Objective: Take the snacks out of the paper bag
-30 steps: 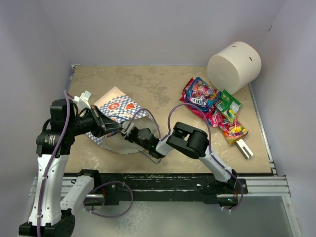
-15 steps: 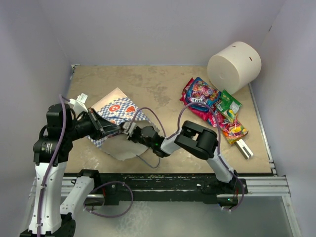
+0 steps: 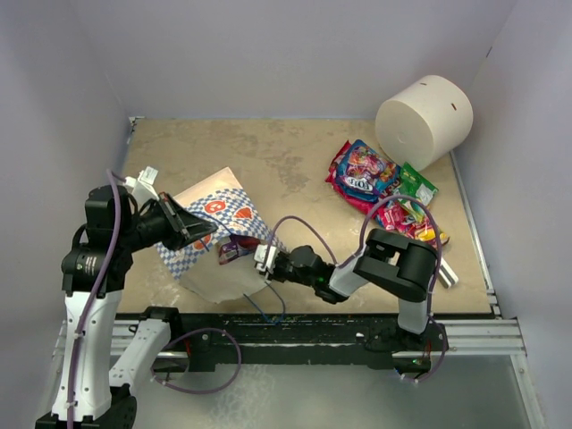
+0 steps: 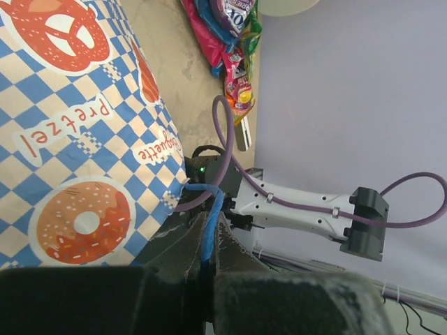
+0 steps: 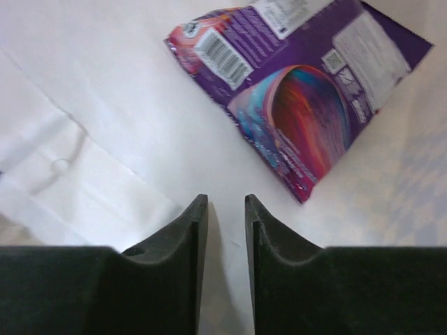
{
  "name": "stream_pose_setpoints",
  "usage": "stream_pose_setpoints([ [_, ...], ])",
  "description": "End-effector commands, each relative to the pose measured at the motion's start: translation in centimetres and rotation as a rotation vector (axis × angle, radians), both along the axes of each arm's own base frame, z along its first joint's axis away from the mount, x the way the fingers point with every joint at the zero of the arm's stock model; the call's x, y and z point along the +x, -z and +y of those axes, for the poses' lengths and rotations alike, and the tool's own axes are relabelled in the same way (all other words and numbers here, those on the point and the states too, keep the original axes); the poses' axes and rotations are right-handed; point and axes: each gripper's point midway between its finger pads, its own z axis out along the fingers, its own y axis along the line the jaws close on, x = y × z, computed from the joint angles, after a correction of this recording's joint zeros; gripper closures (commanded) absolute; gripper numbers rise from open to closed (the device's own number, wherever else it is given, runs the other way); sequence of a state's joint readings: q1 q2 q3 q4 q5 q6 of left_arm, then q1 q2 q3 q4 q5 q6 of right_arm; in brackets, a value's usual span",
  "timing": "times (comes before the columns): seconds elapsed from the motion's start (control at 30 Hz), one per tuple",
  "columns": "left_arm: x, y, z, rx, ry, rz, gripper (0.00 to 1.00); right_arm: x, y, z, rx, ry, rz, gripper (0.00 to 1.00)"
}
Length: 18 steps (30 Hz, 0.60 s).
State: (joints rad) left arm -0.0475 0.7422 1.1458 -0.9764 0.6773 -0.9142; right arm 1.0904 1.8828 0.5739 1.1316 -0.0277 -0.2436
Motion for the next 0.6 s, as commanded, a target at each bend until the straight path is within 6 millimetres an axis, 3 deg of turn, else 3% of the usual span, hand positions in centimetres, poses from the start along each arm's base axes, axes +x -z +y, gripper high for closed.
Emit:
stream_pose_setpoints([
  [0.0, 0.8, -1.1, -0.3, -0.028, 0.003, -0.042, 1.00, -1.0, -2.7, 1.6, 0.068, -0.080, -0.075, 0.59],
  [0.17, 0.7, -1.2, -0.4, -0.046, 0.005, -0.042, 1.00, -0.6, -5.7, 4.1, 0.118, -0.131, -0.172, 0.30],
  [0.23, 0.6, -1.2, -0.5, -0.055, 0.008, -0.039, 1.00, -0.6, -6.8, 5.4, 0.140, -0.156, -0.197, 0.22],
  [0.4, 0.5, -1.4, -0.7, -0.066, 0.012, -0.039, 1.00, -0.3, -8.2, 9.0, 0.174, -0.231, -0.259, 0.20],
  [0.57, 0.4, -1.5, -0.7, -0.067, 0.023, -0.037, 1.00, 0.6, -7.1, 11.3, 0.158, -0.253, -0.284, 0.18],
])
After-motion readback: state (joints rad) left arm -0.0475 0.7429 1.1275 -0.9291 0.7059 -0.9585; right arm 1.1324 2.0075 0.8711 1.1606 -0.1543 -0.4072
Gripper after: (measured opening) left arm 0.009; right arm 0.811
